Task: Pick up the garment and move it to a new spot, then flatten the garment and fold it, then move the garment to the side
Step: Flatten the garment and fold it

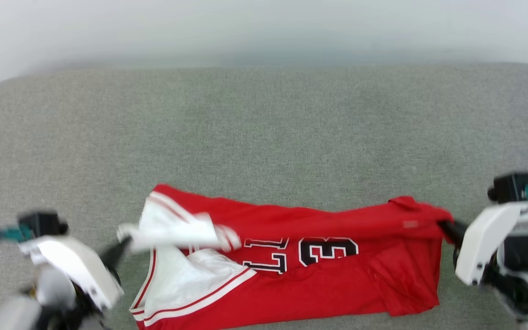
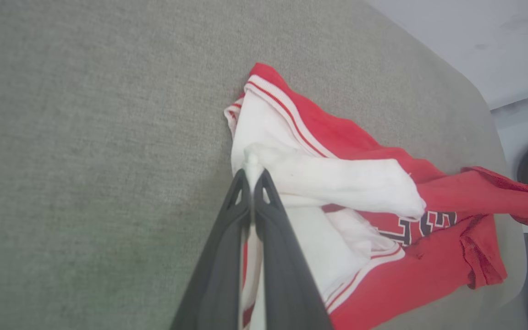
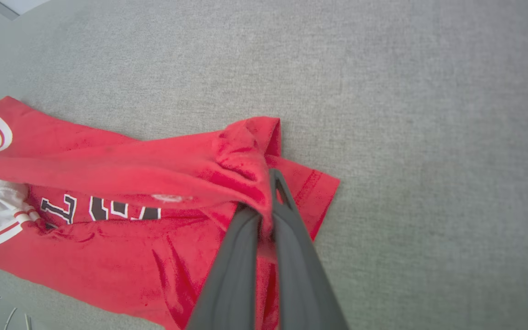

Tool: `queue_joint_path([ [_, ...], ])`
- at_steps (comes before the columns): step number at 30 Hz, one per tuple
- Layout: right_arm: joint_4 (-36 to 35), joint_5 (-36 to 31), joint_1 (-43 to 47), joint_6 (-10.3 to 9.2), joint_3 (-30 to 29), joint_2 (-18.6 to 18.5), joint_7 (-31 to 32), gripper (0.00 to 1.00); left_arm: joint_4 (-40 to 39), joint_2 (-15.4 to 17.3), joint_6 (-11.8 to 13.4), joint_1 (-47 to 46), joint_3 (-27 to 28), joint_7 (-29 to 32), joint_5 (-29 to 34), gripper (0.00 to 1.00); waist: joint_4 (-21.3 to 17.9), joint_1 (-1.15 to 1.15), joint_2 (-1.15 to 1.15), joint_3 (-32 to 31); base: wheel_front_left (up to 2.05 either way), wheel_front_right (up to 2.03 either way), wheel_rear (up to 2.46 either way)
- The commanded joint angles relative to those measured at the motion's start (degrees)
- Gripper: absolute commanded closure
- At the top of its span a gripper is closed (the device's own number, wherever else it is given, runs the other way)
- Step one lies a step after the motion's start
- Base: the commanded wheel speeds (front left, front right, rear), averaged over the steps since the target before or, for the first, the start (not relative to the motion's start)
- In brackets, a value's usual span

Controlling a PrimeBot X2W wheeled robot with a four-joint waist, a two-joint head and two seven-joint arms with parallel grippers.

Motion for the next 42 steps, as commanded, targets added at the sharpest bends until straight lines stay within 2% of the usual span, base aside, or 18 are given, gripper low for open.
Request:
queue_joint_path([
  [1, -0.26, 0.01, 2.39, -0.04, -0.61, 0.57, -0.51, 1.0, -0.95, -0.95, 0.52, 2.61, 0.14, -0.65, -0.99, 1.0, 0.05, 0.0, 0.0, -0.84, 0.0, 0.0, 0.0],
  [5, 0.14, -0.59, 7.68, -0.03, -1.27, 2.39, -1.93, 1.0, -1.19, -2.75, 1.48, 9.07, -0.63, -1.28, -2.86, 1.0, -0.15, 0.0, 0.0, -1.09, 0.0, 0.0, 0.0],
  [6, 0.62, -0.64, 8.8, -0.03, -1.21, 2.69, -2.02, 0.89, -0.82, -3.4, 1.4, 9.87, -0.94, -1.32, -3.21, 0.95, -0.12, 0.0, 0.0, -1.11, 0.0, 0.0, 0.0],
  [7, 1.13, -0.25, 9.97, -0.03, -0.96, 3.33, -2.29, 0.62, -0.41, -3.93, 1.01, 10.57, -1.27, -1.47, -3.45, 0.57, -0.14, 0.0, 0.0, -1.12, 0.0, 0.0, 0.0],
  [8, 1.49, -0.1, 10.68, -0.03, -0.88, 3.75, -2.9, 0.0, 0.17, -4.47, 0.75, 10.82, -1.48, -1.8, -3.56, 0.0, -0.14, 0.0, 0.0, -1.18, 0.0, 0.0, 0.0],
  [13, 3.04, 0.49, 13.79, -0.05, -0.55, 5.25, -6.07, 0.0, 2.65, -6.87, -0.22, 11.02, -1.95, -5.59, -2.1, 0.0, -0.77, 0.0, 0.0, -2.13, 0.0, 0.0, 0.0],
  [17, 0.33, 0.47, 14.91, -0.03, -0.93, 5.17, -10.34, 0.0, 2.35, -7.29, -0.11, 9.76, -1.55, -11.45, 1.84, 0.0, -1.41, 0.0, 0.0, -3.56, 0.0, 0.0, 0.0],
  [22, -4.4, -0.23, 15.87, -0.03, -2.64, 3.91, -11.65, 0.0, -0.21, -7.4, 2.52, 8.3, -0.63, -19.45, 8.04, 0.0, -2.05, 0.0, 0.0, -5.77, 0.0, 0.0, 0.0],
  [29, -8.15, -1.12, 15.74, -0.03, -8.7, 1.84, -5.75, 0.0, -5.36, -7.94, 6.9, 7.1, -0.69, -28.91, 16.62, 0.0, -1.8, 0.0, 0.0, -7.02, 0.0, 0.0, 0.0],
  [34, -9.39, -1.78, 15.22, -0.03, -12.28, 0.32, 0.88, 0.0, -9.83, -7.84, 9.62, 6.46, -1.46, -32.15, 23.35, 0.0, 0.19, 0.0, 0.0, -6.29, 0.0, 0.0, 0.0],
  [42, -7.82, -1.61, 13.78, -0.03, -12.8, 2.08, 7.91, 0.0, -15.37, -8.42, 10.71, 6.12, -2.7, -33.34, 29.78, 0.0, 5.08, 0.0, 0.0, -2.68, 0.0, 0.0, 0.0],
])
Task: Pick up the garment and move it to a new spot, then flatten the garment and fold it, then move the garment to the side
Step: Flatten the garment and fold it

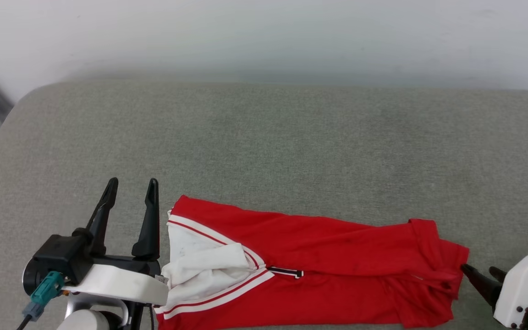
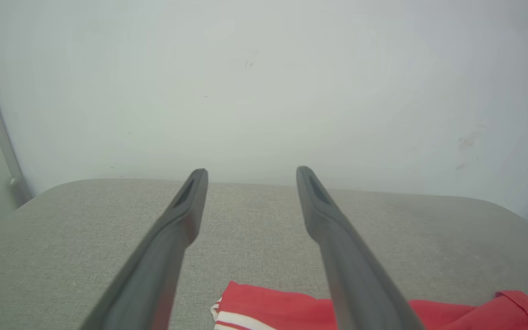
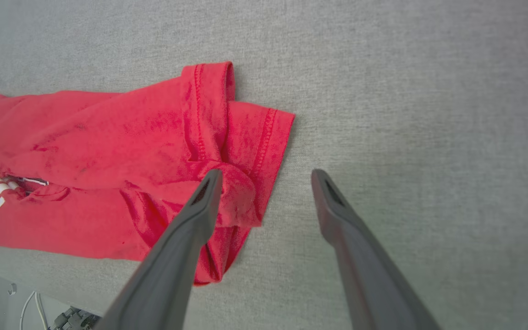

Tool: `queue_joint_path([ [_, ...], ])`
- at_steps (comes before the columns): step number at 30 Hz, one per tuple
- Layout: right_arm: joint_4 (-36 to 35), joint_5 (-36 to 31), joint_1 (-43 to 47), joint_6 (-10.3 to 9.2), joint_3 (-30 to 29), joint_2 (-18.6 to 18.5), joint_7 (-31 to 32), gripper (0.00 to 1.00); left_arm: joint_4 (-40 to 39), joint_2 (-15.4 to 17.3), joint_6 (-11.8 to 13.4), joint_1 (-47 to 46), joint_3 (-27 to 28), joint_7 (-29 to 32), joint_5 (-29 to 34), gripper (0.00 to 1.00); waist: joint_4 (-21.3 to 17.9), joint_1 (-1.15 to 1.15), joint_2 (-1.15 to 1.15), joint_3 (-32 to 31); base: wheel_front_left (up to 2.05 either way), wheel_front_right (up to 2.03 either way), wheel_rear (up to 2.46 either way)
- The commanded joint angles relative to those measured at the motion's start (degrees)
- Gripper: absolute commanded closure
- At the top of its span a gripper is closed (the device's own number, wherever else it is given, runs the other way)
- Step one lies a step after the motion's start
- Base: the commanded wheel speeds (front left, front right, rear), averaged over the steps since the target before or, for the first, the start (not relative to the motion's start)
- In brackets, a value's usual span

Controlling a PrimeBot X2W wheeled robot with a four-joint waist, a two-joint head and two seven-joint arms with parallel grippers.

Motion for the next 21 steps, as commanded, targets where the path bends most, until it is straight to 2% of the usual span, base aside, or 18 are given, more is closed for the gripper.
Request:
queue_joint_path([
  [1, 1.19, 0.61, -1.23, -0.02, 0.42, 1.0, 0.69, 0.0, -1.03, -0.41, 0.1, -0.63, -0.28, -0.28, 1.0, 0.0, 2.29, 0.0, 0.0, 2.18, 0.0, 0.0, 0.0],
  [7, 7.64, 1.95, -3.28, -0.02, 3.02, 3.14, 1.22, 0.0, -3.1, -1.11, 0.13, -1.57, -0.7, -0.47, 3.03, 0.0, 4.58, 0.0, 0.0, 5.03, 0.0, 0.0, 0.0],
  [13, 14.19, 5.7, -3.62, -0.01, 8.66, 4.94, 1.82, 0.0, -3.23, -1.37, -0.22, -2.21, -0.8, -0.57, 3.99, 0.0, 4.99, 0.0, 0.0, 6.04, 0.0, 0.0, 0.0],
  [14, 14.66, 6.27, -3.8, 0.06, 9.54, 4.86, 1.69, 0.63, -3.13, -1.4, -0.26, -2.27, -0.85, -0.57, 4.1, 0.0, 4.96, 0.0, 0.0, 6.02, 0.0, 0.0, 0.0],
  [15, 15.09, 6.89, -4.13, 0.06, 10.27, 4.75, 1.39, 1.0, -3.06, -1.42, -0.32, -2.3, -0.85, -0.58, 4.18, 0.0, 4.86, 0.0, 0.0, 5.89, 0.0, 0.0, 0.0],
  [21, 13.04, 7.98, -6.15, 0.05, 12.94, 1.14, -2.11, 1.0, -2.23, -0.95, 0.19, -0.59, -1.15, -0.26, 4.41, 0.0, 3.67, 0.0, 0.0, 3.7, 0.0, 0.0, 0.0],
])
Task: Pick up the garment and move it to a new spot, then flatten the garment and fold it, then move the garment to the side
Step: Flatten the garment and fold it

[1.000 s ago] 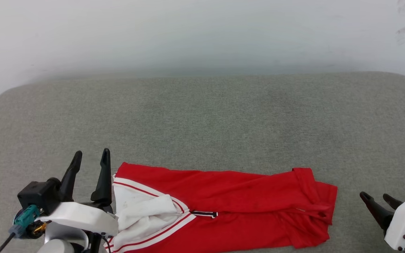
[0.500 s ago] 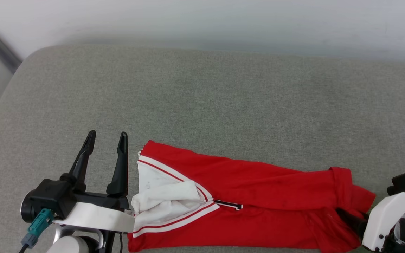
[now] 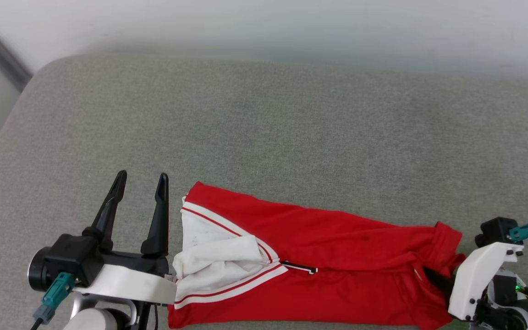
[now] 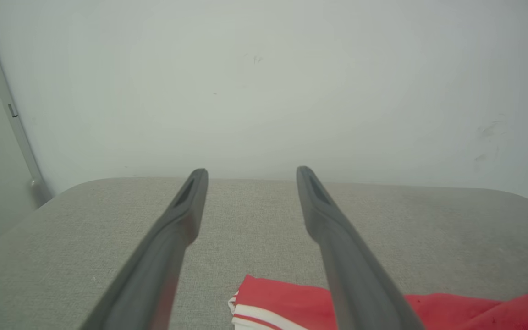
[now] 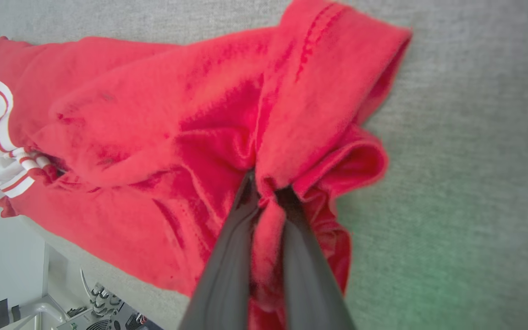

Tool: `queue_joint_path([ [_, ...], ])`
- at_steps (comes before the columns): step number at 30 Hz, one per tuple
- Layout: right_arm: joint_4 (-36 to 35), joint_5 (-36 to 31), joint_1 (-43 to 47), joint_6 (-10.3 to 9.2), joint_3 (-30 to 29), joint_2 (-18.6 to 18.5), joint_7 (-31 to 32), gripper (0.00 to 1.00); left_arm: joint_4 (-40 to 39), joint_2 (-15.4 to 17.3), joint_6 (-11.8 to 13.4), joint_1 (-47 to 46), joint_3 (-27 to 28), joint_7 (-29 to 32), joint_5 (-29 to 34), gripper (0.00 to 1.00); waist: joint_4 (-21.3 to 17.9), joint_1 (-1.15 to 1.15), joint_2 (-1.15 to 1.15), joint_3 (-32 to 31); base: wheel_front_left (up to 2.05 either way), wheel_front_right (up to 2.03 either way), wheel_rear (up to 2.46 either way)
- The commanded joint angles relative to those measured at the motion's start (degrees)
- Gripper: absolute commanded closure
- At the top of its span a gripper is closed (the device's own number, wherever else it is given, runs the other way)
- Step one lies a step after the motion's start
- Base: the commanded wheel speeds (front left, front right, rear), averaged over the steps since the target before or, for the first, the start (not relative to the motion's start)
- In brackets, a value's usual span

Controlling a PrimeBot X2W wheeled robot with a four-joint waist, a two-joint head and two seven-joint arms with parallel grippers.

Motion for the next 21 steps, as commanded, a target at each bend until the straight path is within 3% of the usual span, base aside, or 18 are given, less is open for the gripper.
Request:
queue_joint_path([
  [1, -0.14, 0.09, 0.17, 0.13, 1.62, -0.37, -0.68, 1.0, 0.2, 0.27, 0.39, 0.97, -0.14, 0.1, 0.29, 0.0, -0.92, 0.0, 0.0, -1.34, 0.0, 0.0, 0.0],
  [8, -2.62, -0.58, -1.08, 0.12, 3.09, -2.89, -2.49, 1.0, 0.62, 0.99, 1.45, 2.77, 0.11, 0.56, 0.19, 0.0, -3.65, 0.0, 0.0, -3.99, 0.0, 0.0, 0.0],
  [13, -2.16, -0.84, -0.05, 0.06, 0.93, -4.95, -2.44, 1.0, 0.06, 1.18, 2.62, 4.36, 0.17, 0.91, 0.25, 0.0, -5.84, 0.0, 0.0, -5.54, 0.0, 0.0, 0.0],
  [17, -1.52, -1.14, 1.56, 0.06, -4.0, -6.38, -2.36, 1.0, -0.42, 1.27, 3.18, 5.41, 0.22, 0.9, 0.16, 0.0, -7.08, 0.0, 0.0, -6.15, 0.0, 0.0, 0.0],
  [21, -0.87, -3.32, 3.92, 0.06, -13.4, -7.03, -0.99, 1.0, -0.43, 1.39, 3.44, 5.83, -0.09, 1.02, 0.3, 0.0, -7.75, 0.0, 0.0, -6.58, 0.0, 0.0, 0.0],
])
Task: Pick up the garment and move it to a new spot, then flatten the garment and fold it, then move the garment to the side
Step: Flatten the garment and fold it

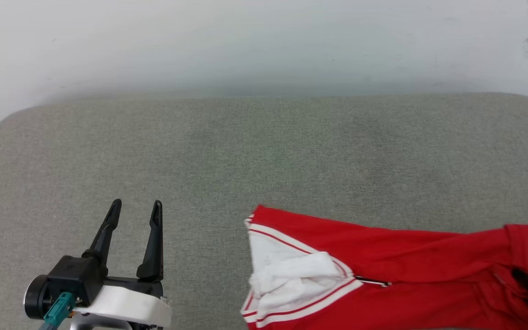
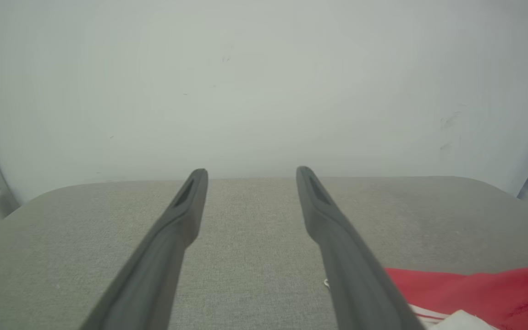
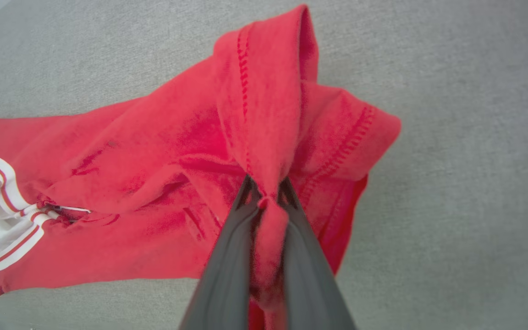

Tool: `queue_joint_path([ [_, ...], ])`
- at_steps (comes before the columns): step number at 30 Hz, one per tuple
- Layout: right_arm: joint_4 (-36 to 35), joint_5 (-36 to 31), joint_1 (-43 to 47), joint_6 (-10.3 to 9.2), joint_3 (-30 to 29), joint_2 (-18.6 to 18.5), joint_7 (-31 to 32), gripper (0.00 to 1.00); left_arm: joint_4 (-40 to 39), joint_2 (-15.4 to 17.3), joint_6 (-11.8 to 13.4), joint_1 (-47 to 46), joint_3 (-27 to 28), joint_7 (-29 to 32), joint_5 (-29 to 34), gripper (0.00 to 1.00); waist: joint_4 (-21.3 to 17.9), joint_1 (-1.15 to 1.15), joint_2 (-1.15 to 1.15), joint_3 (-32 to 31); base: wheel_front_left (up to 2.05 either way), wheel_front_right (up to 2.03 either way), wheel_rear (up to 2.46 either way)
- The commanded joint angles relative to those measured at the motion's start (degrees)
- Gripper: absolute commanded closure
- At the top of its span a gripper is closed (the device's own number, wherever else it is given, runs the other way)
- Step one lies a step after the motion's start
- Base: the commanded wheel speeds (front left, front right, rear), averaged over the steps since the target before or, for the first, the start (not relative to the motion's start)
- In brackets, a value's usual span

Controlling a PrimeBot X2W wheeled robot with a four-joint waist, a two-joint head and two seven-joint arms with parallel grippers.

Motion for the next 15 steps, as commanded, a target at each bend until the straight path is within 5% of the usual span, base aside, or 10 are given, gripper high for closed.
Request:
queue_joint_path([
  [1, -0.06, -0.74, 0.84, -0.04, -1.93, -0.31, 0.43, 1.0, -0.07, 0.2, 0.18, 0.51, 0.03, -0.01, 0.22, 0.0, -0.21, 0.0, 0.0, -0.13, 0.0, 0.0, 0.0],
  [5, -0.92, -0.08, 0.77, -0.04, -6.67, 2.26, 3.33, 1.0, -0.17, 0.21, 0.34, 0.38, -0.02, 0.05, 0.3, 0.0, -0.68, 0.0, 0.0, -0.21, 0.0, 0.0, 0.0],
  [15, -4.47, 19.79, -2.6, -0.03, -7.31, 17.2, 20.52, 1.0, 0.53, 0.37, 0.31, -0.95, -0.25, 0.25, 0.38, 0.0, 1.39, 0.0, 0.0, 0.8, 0.0, 0.0, 0.0],
])
